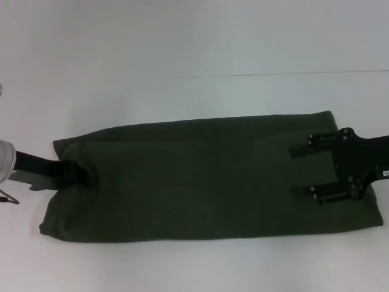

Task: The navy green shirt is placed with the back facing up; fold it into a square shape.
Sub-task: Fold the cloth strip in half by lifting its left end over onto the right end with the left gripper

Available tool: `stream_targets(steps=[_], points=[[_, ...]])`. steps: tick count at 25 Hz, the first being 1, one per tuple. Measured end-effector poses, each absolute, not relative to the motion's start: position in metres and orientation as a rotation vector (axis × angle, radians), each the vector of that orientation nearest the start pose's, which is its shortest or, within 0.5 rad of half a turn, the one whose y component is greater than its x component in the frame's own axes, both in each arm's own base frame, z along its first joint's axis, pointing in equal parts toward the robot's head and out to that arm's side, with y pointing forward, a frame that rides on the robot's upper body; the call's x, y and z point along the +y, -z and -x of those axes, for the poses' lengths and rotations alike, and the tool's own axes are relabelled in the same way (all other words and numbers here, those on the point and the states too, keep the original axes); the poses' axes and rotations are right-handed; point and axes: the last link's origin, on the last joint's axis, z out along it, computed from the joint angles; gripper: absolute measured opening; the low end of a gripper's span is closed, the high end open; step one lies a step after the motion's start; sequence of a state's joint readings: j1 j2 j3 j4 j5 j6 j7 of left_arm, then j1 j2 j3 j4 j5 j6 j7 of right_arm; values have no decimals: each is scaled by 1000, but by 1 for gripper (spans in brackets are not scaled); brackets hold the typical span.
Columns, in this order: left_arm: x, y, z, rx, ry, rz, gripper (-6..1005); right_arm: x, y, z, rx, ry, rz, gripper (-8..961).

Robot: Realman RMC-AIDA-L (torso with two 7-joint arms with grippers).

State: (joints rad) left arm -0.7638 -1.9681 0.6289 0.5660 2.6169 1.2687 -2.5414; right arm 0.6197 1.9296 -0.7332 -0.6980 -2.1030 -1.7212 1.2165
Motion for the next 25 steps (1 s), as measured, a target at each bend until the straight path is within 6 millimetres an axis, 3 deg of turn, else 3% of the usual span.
stream_targets(steps=[25], points=[[396,-27,297,-1831,63,2061,143,347,-50,-252,118,-446,2931,795]])
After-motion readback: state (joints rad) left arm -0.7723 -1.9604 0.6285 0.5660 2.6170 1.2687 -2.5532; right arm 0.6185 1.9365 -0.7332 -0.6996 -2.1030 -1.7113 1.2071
